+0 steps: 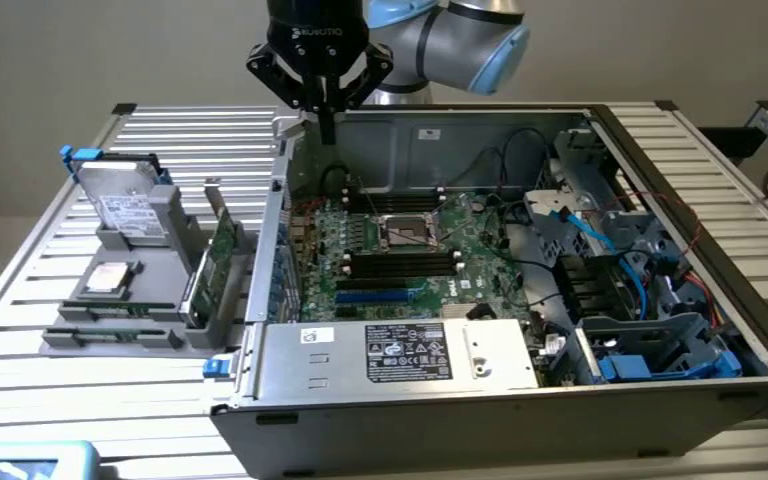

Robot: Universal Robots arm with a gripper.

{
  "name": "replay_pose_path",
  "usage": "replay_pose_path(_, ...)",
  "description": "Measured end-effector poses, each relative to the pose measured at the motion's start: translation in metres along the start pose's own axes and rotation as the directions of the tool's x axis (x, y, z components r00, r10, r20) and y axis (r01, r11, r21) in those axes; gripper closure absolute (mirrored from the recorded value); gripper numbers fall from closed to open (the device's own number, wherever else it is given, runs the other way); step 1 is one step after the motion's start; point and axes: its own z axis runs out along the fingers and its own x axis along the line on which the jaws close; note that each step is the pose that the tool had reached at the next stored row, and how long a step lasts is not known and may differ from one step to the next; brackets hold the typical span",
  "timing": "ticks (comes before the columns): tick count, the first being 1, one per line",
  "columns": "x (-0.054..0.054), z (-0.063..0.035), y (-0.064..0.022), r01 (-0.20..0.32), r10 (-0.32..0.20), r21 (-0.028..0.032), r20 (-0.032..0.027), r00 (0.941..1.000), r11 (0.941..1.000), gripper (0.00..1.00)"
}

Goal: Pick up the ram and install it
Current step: 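Reach for the ram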

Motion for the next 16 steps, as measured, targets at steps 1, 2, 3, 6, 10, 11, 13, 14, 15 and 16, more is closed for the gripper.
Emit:
replay_pose_path(1, 0.000, 0.0000, 0.0000, 0.000, 0.000, 0.0000, 0.0000, 1.0000, 1.0000, 0.89)
replay_pose_path(2, 0.000, 0.0000, 0.0000, 0.000, 0.000, 0.0000, 0.0000, 1.0000, 1.0000, 0.89)
replay_pose_path(3, 0.000, 0.0000, 0.0000, 0.000, 0.000, 0.0000, 0.0000, 1.0000, 1.0000, 0.89)
replay_pose_path(6, 0.000, -0.0001, -0.0006, 0.000, 0.000, 0.0001, -0.0002, 1.0000, 1.0000, 0.89)
replay_pose_path(10, -0.001, 0.0000, -0.0081, 0.000, 0.000, -0.0001, -0.0001, 1.0000, 1.0000, 0.89)
replay_pose_path(11, -0.001, -0.0001, -0.0102, 0.000, 0.000, 0.0000, -0.0001, 1.0000, 1.0000, 0.89)
replay_pose_path(13, 0.000, -0.0001, -0.0143, 0.000, 0.000, -0.0001, 0.0000, 1.0000, 1.0000, 0.89)
replay_pose_path(14, 0.000, 0.0000, -0.0156, 0.000, 0.000, 0.0000, -0.0001, 1.0000, 1.0000, 0.89)
replay_pose_path(15, 0.001, 0.0001, -0.0166, 0.000, 0.000, 0.0000, -0.0001, 1.0000, 1.0000, 0.89)
replay_pose_path(16, 0.003, 0.0001, -0.0179, 0.000, 0.000, -0.0001, 0.0000, 1.0000, 1.0000, 0.89)
